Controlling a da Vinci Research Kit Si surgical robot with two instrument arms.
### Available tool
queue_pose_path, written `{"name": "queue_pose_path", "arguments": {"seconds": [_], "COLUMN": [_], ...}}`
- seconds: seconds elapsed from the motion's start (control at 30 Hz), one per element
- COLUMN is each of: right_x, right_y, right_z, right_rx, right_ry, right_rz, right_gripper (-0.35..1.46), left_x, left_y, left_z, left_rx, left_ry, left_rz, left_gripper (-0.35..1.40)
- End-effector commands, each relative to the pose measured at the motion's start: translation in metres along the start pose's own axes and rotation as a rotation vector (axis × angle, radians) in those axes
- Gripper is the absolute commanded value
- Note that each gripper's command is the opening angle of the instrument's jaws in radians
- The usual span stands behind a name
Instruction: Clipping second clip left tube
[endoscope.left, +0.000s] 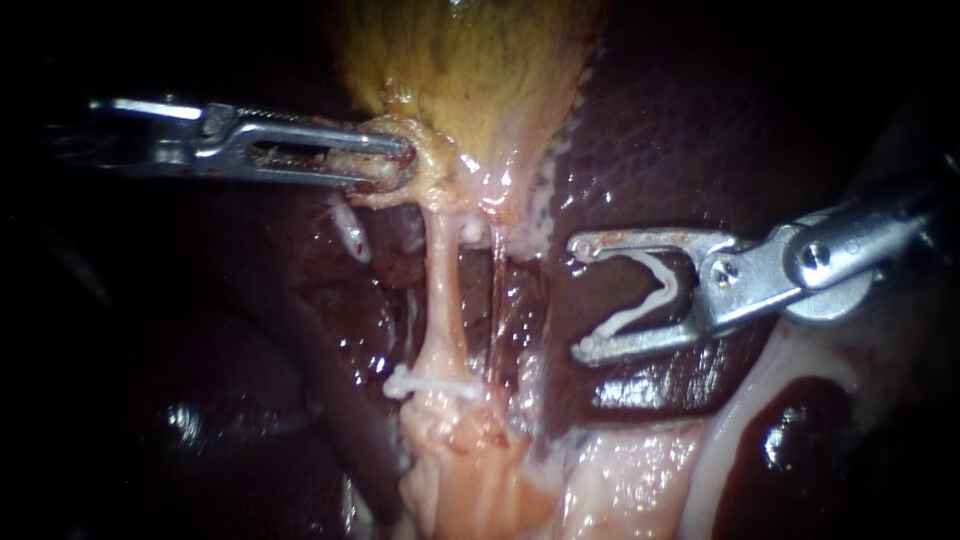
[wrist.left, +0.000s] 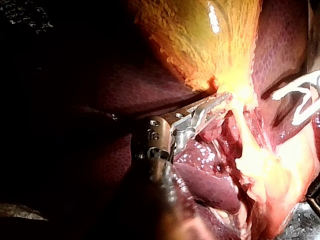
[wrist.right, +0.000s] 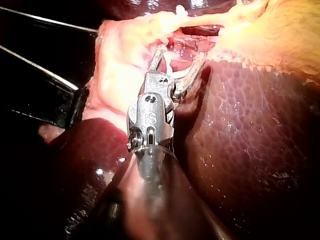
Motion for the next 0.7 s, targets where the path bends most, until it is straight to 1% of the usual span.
{"name": "queue_pose_path", "arguments": {"seconds": [0.03,0.13,0.17,0.27,0.37,0.47,0.6,0.7], "right_x": [0.0000,0.0000,0.0000,-0.0001,-0.0001,-0.0001,0.0001,0.0007], "right_y": [0.0000,0.0000,0.0000,0.0000,0.0001,0.0001,0.0000,-0.0004], "right_z": [0.0000,0.0000,0.0000,0.0000,0.0000,0.0000,0.0000,0.0004], "right_rx": [-0.001,0.000,0.000,-0.001,-0.001,-0.001,0.000,0.013], "right_ry": [0.000,0.000,0.000,0.000,0.000,-0.001,0.000,0.006], "right_rz": [0.001,0.001,0.001,0.001,0.001,0.001,0.001,0.013], "right_gripper": [0.49,0.49,0.49,0.49,0.49,0.49,0.49,0.49], "left_x": [0.0001,0.0005,0.0008,0.0014,0.0018,0.0021,0.0020,0.0019], "left_y": [0.0001,0.0008,0.0012,0.0022,0.0029,0.0034,0.0037,0.0038], "left_z": [-0.0003,-0.0018,-0.0025,-0.0044,-0.0059,-0.0070,-0.0072,-0.0070], "left_rx": [-0.002,-0.010,-0.016,-0.015,-0.019,-0.018,-0.018,-0.017], "left_ry": [-0.001,-0.003,0.000,0.013,0.024,0.031,0.034,0.035], "left_rz": [0.001,-0.004,-0.006,-0.012,-0.017,-0.020,-0.021,-0.020], "left_gripper": [-0.35,-0.35,-0.35,-0.35,-0.35,-0.35,-0.35,-0.35]}}
